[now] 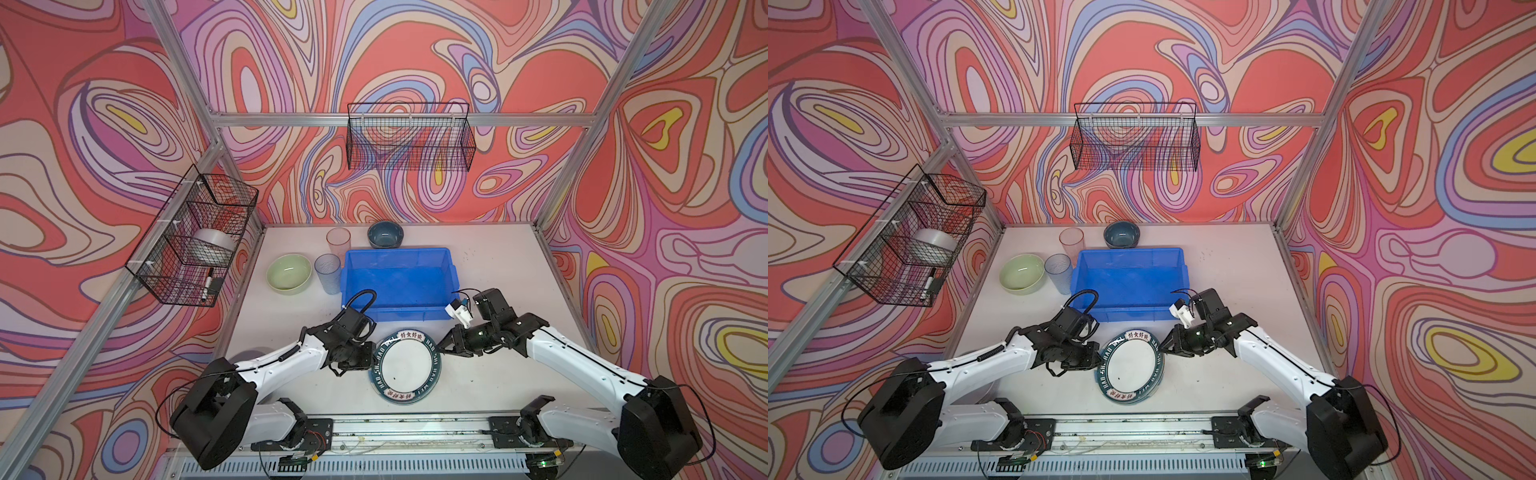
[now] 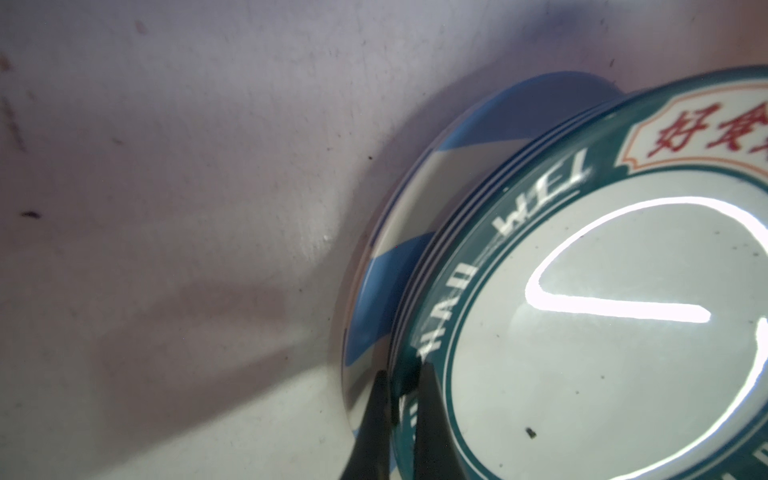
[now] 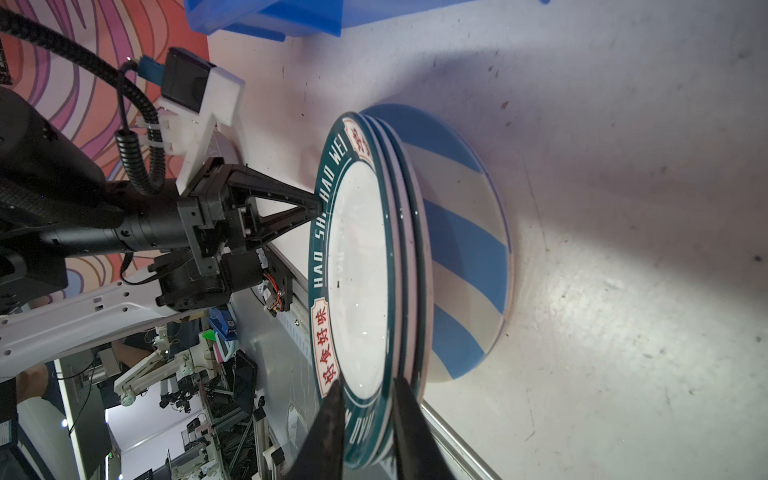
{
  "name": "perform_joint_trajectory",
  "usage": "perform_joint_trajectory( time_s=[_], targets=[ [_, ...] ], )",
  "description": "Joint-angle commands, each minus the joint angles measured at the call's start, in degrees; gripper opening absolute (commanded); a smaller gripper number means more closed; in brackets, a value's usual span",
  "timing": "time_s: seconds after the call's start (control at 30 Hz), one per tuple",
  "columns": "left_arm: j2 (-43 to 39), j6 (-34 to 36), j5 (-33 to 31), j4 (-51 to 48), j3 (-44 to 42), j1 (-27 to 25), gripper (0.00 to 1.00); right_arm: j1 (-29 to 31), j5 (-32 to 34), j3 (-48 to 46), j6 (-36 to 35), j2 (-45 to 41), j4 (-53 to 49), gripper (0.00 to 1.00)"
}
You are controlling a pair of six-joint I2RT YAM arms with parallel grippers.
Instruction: Place the mixed dishes into the plastic bin
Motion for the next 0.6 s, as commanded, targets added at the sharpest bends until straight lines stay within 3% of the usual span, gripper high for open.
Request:
perform_joint_trajectory(
  time_s=[0.0, 0.57],
  targets=[
    [2.0, 0.4, -2.6, -4.7, -0.9, -0.3, 0.00, 0.5, 1.0, -0.7, -0.4, 0.2, -0.2, 0.22],
    [2.1, 0.4, -2.7, -4.5, -0.6, -0.3, 0.00, 1.4, -2.5, -1.2, 0.9, 1.5, 2.9, 0.22]
  ],
)
